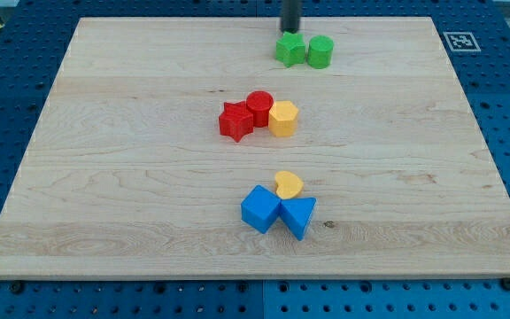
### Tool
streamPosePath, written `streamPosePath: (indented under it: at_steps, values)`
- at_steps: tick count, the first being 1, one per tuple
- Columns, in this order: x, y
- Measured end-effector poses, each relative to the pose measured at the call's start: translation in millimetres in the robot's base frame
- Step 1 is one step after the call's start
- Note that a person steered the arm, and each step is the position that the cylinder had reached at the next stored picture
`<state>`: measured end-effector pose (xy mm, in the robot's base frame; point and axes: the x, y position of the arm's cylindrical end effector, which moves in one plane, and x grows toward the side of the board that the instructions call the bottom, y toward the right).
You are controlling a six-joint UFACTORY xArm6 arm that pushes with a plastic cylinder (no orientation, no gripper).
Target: Separate the green star from the green circle
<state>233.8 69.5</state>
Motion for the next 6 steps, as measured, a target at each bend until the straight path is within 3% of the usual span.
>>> streamPosePath:
  at_steps: [2,4,6]
  values:
    - [52.2,11.5]
    - [44.6,6.7]
    - [44.0,-63.5]
